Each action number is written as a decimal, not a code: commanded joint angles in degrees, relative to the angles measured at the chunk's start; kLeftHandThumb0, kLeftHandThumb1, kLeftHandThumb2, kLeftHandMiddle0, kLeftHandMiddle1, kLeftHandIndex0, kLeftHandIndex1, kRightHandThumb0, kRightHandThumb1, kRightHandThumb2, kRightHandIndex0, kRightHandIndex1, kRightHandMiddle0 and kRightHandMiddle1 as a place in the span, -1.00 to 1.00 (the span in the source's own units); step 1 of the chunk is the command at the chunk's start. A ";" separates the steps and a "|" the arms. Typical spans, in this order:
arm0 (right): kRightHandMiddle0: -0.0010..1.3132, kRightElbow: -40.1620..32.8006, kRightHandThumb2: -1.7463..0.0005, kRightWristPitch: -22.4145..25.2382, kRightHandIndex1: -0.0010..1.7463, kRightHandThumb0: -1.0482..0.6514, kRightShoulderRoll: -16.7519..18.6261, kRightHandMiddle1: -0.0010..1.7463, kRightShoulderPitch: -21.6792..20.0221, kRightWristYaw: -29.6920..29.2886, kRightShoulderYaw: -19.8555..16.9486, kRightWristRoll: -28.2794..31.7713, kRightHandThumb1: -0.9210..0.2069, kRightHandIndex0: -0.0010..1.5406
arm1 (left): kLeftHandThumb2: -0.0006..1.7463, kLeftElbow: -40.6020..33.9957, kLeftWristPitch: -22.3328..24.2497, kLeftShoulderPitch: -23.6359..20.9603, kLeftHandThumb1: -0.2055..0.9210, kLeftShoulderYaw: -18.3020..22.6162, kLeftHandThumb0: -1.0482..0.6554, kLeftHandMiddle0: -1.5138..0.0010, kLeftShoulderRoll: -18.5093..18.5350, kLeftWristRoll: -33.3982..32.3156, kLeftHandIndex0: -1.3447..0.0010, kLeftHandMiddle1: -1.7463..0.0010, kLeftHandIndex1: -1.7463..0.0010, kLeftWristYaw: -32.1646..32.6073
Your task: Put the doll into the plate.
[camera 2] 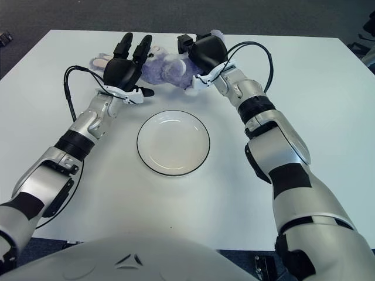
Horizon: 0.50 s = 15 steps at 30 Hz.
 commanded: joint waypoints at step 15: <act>-0.08 -6.67 -0.82 0.52 0.82 0.23 -1.23 1.00 2.04 3.50 -3.55 2.08 0.57 0.13 | -0.61 8.12 -4.94 -1.91 0.53 0.37 -0.86 0.97 -2.71 -3.00 1.00 0.99 1.00 10.36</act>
